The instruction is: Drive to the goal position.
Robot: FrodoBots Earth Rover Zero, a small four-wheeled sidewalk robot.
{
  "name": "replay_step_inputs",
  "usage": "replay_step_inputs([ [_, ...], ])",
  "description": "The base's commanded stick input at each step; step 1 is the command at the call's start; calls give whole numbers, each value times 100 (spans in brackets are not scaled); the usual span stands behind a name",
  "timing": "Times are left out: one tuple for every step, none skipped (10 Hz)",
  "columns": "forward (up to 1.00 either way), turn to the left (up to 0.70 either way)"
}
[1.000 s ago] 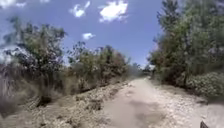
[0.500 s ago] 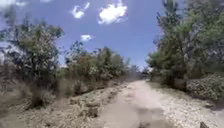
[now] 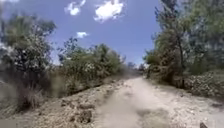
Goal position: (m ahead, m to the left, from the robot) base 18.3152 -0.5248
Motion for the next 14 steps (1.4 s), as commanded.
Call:
replay_step_inputs([
  [45,0],
  [45,0],
  [45,0],
  [45,0],
  [45,0],
  [45,0],
  [45,0],
  [45,0],
  [45,0],
  [45,0],
  [45,0],
  [45,0],
  [45,0],
  [45,0],
])
